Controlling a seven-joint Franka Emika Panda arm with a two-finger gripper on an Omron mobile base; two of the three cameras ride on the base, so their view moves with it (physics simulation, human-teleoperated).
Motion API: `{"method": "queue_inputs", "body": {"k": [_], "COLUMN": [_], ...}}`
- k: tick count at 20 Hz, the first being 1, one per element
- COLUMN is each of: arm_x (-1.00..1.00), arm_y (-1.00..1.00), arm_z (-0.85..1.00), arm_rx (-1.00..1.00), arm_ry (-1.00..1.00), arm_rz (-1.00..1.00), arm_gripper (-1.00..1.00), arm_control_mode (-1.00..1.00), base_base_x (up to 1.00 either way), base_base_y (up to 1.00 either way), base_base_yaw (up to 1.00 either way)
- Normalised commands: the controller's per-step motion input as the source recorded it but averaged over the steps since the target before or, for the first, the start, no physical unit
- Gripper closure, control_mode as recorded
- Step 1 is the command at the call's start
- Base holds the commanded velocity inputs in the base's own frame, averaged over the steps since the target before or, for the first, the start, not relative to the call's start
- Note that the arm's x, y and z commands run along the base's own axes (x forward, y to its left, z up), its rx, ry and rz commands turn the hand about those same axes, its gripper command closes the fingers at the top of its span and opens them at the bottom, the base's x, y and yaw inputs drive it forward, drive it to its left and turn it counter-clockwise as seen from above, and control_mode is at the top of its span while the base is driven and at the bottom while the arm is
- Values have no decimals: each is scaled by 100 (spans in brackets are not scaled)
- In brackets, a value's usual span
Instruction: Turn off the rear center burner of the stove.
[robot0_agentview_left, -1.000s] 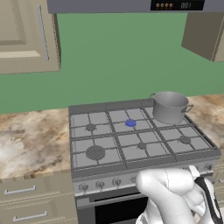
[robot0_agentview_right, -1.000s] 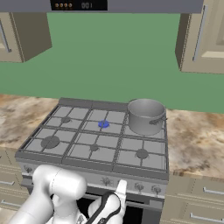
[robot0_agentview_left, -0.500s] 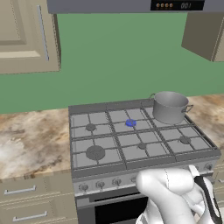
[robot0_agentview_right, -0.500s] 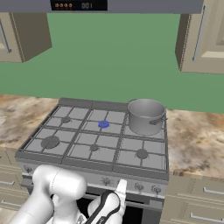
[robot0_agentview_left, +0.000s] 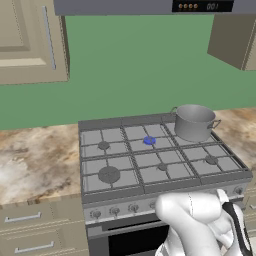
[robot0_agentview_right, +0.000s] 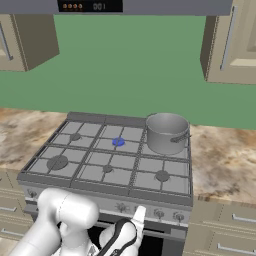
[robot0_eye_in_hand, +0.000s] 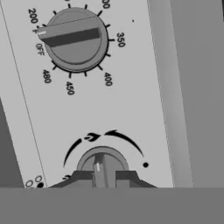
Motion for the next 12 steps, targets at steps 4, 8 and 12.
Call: {"method": "queue_inputs", "body": {"k": [4, 8, 12], "arm_x": [3, 13, 24], "arm_y": [16, 12, 5], "arm_z": [10, 14, 18], "arm_rx": [24, 25, 25], "arm_ry": [-4, -4, -2], "arm_rz": [-6, -5, -4], "arm_gripper": [100, 100, 100], "arm_control_mode": [-100, -100, -100], "base_base_x": [0, 0, 0], "base_base_y": [0, 0, 0], "base_base_yaw": [0, 0, 0]}}
